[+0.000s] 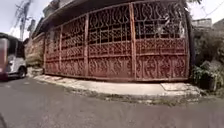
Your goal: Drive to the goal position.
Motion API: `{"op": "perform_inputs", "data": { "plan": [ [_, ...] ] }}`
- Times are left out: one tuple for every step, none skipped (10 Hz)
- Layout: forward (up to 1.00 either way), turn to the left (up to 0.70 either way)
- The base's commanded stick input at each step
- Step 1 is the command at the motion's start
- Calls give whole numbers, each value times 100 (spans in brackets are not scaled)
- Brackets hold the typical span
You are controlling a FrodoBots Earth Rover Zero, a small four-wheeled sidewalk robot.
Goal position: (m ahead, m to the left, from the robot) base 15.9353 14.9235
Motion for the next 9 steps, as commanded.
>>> {"op": "perform_inputs", "data": {
  "plan": [
    [70, 35],
    [70, 35],
    [70, 35],
    [70, 29],
    [70, 15],
    [70, 0],
    [70, 0],
    [70, 0],
    [70, 0]
  ]
}}
